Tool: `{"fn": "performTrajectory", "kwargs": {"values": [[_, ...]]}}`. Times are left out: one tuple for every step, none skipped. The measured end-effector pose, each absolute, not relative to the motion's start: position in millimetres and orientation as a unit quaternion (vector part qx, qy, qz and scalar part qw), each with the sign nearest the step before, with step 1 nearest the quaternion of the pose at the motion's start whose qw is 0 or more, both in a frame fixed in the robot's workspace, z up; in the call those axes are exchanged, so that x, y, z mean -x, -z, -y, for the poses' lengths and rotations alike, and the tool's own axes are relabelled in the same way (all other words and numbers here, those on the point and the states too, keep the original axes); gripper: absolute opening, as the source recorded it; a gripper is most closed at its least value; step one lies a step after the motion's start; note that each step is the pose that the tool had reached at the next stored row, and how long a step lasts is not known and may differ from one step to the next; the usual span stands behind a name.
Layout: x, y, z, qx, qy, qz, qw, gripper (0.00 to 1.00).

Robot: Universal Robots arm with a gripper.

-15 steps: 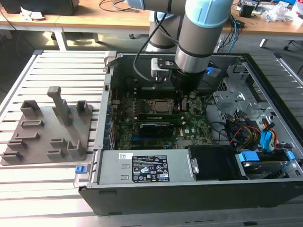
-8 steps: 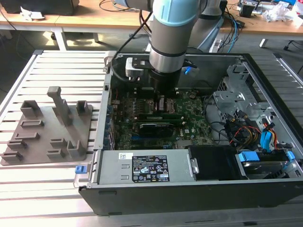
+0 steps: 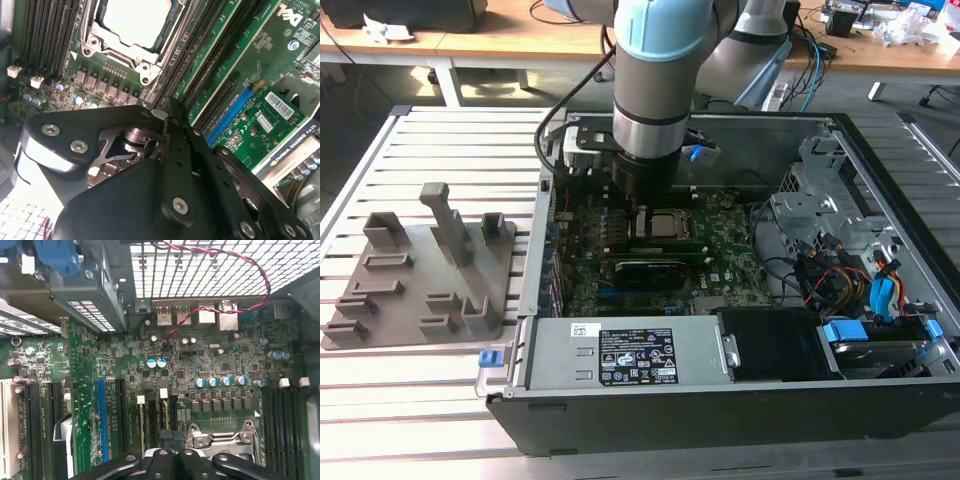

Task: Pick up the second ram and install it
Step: 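Press down the second ram until it locks into place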

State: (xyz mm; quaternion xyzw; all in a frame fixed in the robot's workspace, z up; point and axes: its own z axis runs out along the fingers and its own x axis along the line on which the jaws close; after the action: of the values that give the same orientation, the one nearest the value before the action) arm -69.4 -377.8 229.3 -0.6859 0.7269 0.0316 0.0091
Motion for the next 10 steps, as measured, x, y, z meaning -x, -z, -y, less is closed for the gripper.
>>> {"fn": "performTrajectory", "kwargs": {"values": [[69.5, -228.5, 377.8, 0.686, -0.032, -0.727, 0.009, 0.11], [69.5, -228.0, 377.8, 0.686, -0.032, -0.727, 0.009, 0.11], [69.4, -227.9, 377.8, 0.686, -0.032, -0.727, 0.009, 0.11], [68.7, -229.8, 377.5, 0.686, -0.032, -0.727, 0.011, 0.11], [67.5, -235.6, 377.7, 0.686, -0.032, -0.727, 0.009, 0.11], [63.7, -236.0, 377.7, 0.686, -0.032, -0.727, 0.01, 0.11], [59.1, -236.0, 377.7, 0.686, -0.032, -0.727, 0.009, 0.11], [53.8, -236.1, 377.8, 0.686, -0.032, -0.727, 0.009, 0.11], [46.7, -236.1, 377.7, 0.686, -0.032, -0.727, 0.009, 0.11], [38.7, -236.1, 377.7, 0.686, -0.033, -0.727, 0.008, 0.11]]}}
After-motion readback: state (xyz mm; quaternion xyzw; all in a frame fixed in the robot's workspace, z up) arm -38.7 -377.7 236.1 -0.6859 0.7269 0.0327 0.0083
